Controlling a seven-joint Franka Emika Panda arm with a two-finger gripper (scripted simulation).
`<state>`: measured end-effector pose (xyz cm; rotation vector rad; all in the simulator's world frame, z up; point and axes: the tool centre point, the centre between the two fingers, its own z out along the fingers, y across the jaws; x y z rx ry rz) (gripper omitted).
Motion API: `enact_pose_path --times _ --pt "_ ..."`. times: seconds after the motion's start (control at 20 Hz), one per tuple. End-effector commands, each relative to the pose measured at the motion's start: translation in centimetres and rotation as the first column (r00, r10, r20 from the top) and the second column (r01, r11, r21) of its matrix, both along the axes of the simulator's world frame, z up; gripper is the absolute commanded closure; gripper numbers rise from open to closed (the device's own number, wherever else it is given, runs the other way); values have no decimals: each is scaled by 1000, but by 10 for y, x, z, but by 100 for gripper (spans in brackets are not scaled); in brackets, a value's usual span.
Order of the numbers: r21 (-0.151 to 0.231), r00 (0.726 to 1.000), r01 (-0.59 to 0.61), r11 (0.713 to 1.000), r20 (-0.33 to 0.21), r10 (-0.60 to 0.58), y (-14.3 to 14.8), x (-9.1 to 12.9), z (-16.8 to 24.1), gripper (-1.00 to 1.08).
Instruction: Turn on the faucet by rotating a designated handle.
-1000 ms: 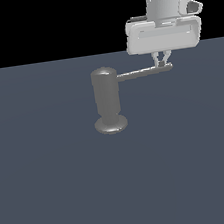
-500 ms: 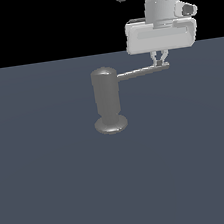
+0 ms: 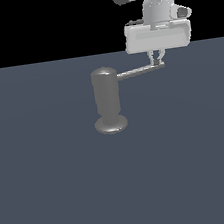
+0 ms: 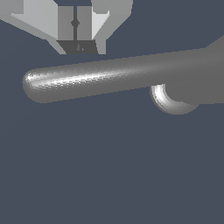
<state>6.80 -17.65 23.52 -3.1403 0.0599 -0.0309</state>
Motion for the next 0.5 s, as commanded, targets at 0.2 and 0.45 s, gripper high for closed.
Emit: enact_pose_path --times 0.2,0.45 --pt "2 1000 -2 1000 -4 2 4 19 -7 108" --pt "2 1000 1 1000 -7 -1 4 32 -8 108"
